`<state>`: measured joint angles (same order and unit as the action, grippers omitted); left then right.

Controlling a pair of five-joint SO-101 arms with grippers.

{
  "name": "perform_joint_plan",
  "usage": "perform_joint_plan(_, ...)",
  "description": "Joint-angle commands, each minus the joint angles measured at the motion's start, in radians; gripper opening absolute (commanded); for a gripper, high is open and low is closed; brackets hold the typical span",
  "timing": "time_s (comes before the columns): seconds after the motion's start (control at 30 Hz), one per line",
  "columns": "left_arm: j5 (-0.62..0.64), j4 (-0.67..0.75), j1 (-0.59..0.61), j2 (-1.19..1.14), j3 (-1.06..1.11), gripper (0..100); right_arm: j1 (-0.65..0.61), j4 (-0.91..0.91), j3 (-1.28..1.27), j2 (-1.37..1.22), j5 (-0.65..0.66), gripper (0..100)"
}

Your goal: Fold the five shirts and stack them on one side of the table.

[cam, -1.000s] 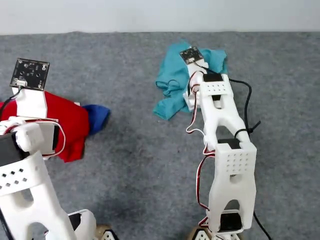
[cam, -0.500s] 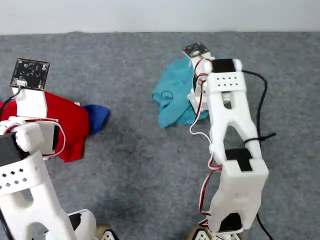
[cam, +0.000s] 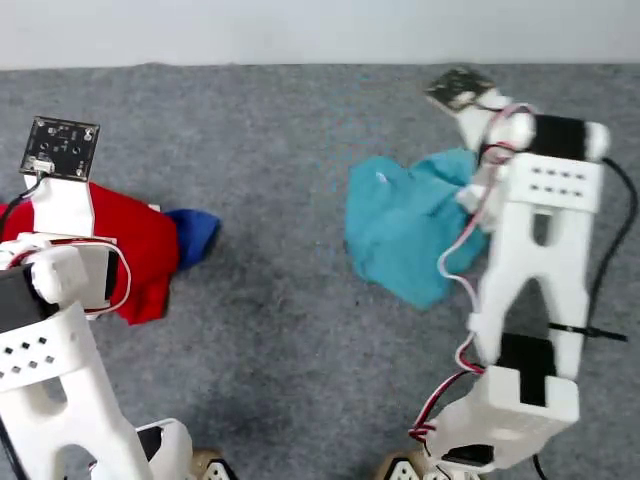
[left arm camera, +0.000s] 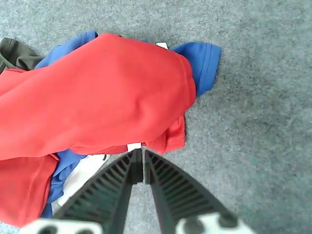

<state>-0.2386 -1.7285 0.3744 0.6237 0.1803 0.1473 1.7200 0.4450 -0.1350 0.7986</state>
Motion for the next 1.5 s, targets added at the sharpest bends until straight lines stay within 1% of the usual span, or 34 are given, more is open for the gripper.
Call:
perform_joint_plan(0.0,0.003,0.012,-0.008,0.028,-0.008,2,0.091,-0.008,0.037,0.021,0.063,1.7)
perform_joint_plan(0.07,0.003,0.011,-0.008,0.028,-0.008,2,0.113,0.021,0.037,0.025,0.064,7.5)
perform_joint_plan(0.2,0.003,0.011,-0.009,0.028,-0.007,2,0.133,0.074,0.034,0.051,0.061,26.6)
perform_joint_plan(0.27,0.003,0.011,-0.009,0.028,-0.007,2,0.151,0.074,0.034,0.077,0.057,29.7)
perform_joint_plan(0.43,0.003,0.011,-0.009,0.028,-0.007,2,0.177,0.077,0.028,0.166,0.055,29.6)
perform_joint_plan(0.53,0.003,0.011,-0.009,0.028,-0.007,2,0.196,0.079,-0.058,0.232,0.055,29.5)
perform_joint_plan(0.63,0.003,0.011,-0.009,0.028,-0.005,2,0.202,0.079,-0.272,0.329,0.055,28.7)
perform_joint_plan(0.8,0.003,0.011,-0.009,0.026,-0.005,2,0.183,0.074,-0.660,0.487,0.054,17.3)
perform_joint_plan(0.87,0.003,0.011,-0.009,0.026,-0.002,2,0.168,0.073,-0.792,0.530,0.052,15.2)
perform_joint_plan(1.0,0.003,0.012,-0.009,0.026,0.038,2,0.142,0.021,-0.977,0.562,0.025,15.0)
perform_joint_plan(1.13,0.003,0.012,-0.009,0.026,0.058,2,0.140,-0.120,-1.106,0.562,0.006,14.9)
perform_joint_plan(1.3,0.003,0.018,-0.009,0.026,0.058,2,0.139,-0.242,-1.200,0.561,0.008,15.2)
perform_joint_plan(1.37,0.003,0.018,-0.009,0.026,0.058,2,0.140,-0.272,-1.217,0.561,0.009,17.7)
perform_joint_plan(1.47,0.003,0.018,-0.009,0.026,0.058,2,0.145,-0.298,-1.218,0.561,0.009,24.0)
